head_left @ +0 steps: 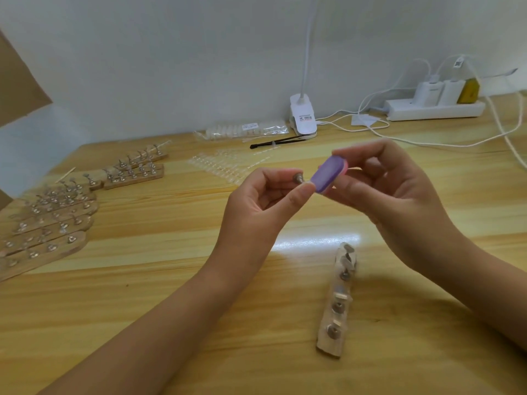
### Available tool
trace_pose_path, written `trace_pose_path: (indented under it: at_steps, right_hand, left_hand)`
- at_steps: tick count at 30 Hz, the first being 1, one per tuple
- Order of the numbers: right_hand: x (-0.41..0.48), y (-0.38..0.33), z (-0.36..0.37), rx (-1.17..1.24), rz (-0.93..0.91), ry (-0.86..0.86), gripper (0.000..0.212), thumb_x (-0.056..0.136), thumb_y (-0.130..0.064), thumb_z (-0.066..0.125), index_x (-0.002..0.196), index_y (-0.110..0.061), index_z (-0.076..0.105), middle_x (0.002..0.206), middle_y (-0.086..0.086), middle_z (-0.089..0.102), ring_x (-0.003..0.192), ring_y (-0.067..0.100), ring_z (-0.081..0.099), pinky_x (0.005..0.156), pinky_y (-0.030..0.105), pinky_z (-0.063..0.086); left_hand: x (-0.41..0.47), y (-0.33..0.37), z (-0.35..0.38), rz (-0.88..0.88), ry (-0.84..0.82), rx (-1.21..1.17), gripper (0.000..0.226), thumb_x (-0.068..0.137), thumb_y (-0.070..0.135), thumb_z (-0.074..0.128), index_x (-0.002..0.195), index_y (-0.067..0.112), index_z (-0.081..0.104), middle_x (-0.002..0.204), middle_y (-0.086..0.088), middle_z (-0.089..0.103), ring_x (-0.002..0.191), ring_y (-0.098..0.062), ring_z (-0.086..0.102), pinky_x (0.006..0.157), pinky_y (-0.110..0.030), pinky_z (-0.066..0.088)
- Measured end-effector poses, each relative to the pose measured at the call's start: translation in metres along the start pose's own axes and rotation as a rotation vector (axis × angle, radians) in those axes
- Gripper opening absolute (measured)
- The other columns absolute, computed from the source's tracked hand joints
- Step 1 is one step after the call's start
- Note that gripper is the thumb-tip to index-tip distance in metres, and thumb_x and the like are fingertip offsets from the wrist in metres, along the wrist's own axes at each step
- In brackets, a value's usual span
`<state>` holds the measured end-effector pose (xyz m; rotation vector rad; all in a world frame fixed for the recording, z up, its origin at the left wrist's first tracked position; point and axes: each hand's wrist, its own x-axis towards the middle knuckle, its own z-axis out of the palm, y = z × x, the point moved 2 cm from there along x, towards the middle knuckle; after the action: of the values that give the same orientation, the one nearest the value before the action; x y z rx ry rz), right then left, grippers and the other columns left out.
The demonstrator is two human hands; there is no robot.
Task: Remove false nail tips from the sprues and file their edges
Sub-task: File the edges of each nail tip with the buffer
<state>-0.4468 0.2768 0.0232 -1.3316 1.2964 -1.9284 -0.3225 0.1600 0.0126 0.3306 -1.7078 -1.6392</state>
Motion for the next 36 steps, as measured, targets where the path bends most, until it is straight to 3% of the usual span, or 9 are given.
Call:
trace_pose_path:
  at_steps: [12,17,21,26,29,33,36]
  right_hand:
    - [0.005,-0.005,-0.008,-0.1,-0.058,-0.075,0.026,0.089,-0.007,0.061,0.115,-0.013,0.062,0.098,0.004,0.071,0.1,0.017,0.068,0.09,0.024,0.051]
    - [0.002,0.004,-0.005,-0.228,-0.009,-0.151,0.024,0.088,-0.007,0.061,0.112,-0.011,0.063,0.101,0.011,0.069,0.101,0.025,0.067,0.091,0.035,0.055]
    - [0.002,-0.002,-0.004,-0.163,-0.11,-0.067,0.024,0.09,-0.01,0.067,0.113,-0.017,0.063,0.103,0.002,0.068,0.101,0.019,0.066,0.088,0.026,0.053]
    - [0.001,0.007,-0.004,-0.222,0.016,-0.1,0.024,0.088,-0.002,0.062,0.11,-0.011,0.064,0.102,0.012,0.068,0.1,0.023,0.066,0.087,0.027,0.053]
    - [0.001,-0.001,-0.005,-0.147,-0.065,-0.032,0.026,0.088,-0.008,0.062,0.114,-0.011,0.061,0.1,0.006,0.068,0.098,0.016,0.066,0.085,0.024,0.053]
    - [-0.003,0.007,0.0,-0.223,0.024,-0.124,0.023,0.088,0.0,0.064,0.109,-0.007,0.062,0.104,0.015,0.067,0.104,0.025,0.065,0.091,0.036,0.056]
    - [-0.003,0.007,0.001,-0.221,0.021,-0.091,0.023,0.086,-0.005,0.066,0.108,-0.011,0.064,0.103,0.015,0.067,0.102,0.024,0.066,0.088,0.031,0.056]
  left_hand:
    - [-0.001,-0.001,0.001,-0.016,-0.027,0.031,0.029,0.074,0.027,0.074,0.099,0.014,0.068,0.085,0.01,0.073,0.085,-0.002,0.068,0.076,-0.013,0.051]
    - [-0.002,0.002,0.001,0.004,-0.005,0.038,0.031,0.074,0.03,0.074,0.1,0.015,0.068,0.091,0.005,0.075,0.089,-0.007,0.07,0.079,-0.016,0.052]
    - [-0.002,0.002,0.0,0.004,-0.011,0.053,0.031,0.073,0.031,0.074,0.1,0.016,0.068,0.087,0.01,0.073,0.086,-0.002,0.069,0.077,-0.013,0.051]
    - [0.0,0.001,-0.002,-0.022,0.011,0.038,0.032,0.073,0.033,0.074,0.101,0.016,0.069,0.086,0.011,0.074,0.086,-0.001,0.069,0.076,-0.012,0.051]
    - [0.001,0.0,-0.001,-0.035,-0.002,0.037,0.034,0.073,0.034,0.074,0.101,0.016,0.07,0.086,0.011,0.074,0.085,-0.001,0.069,0.076,-0.012,0.051]
    - [-0.001,-0.001,0.0,-0.054,-0.007,0.015,0.033,0.076,0.033,0.072,0.103,0.015,0.07,0.086,0.01,0.073,0.086,-0.001,0.069,0.078,-0.014,0.051]
    - [0.002,-0.001,-0.003,-0.071,-0.019,0.008,0.028,0.079,0.038,0.072,0.101,0.02,0.073,0.089,0.008,0.075,0.089,-0.003,0.069,0.082,-0.016,0.052]
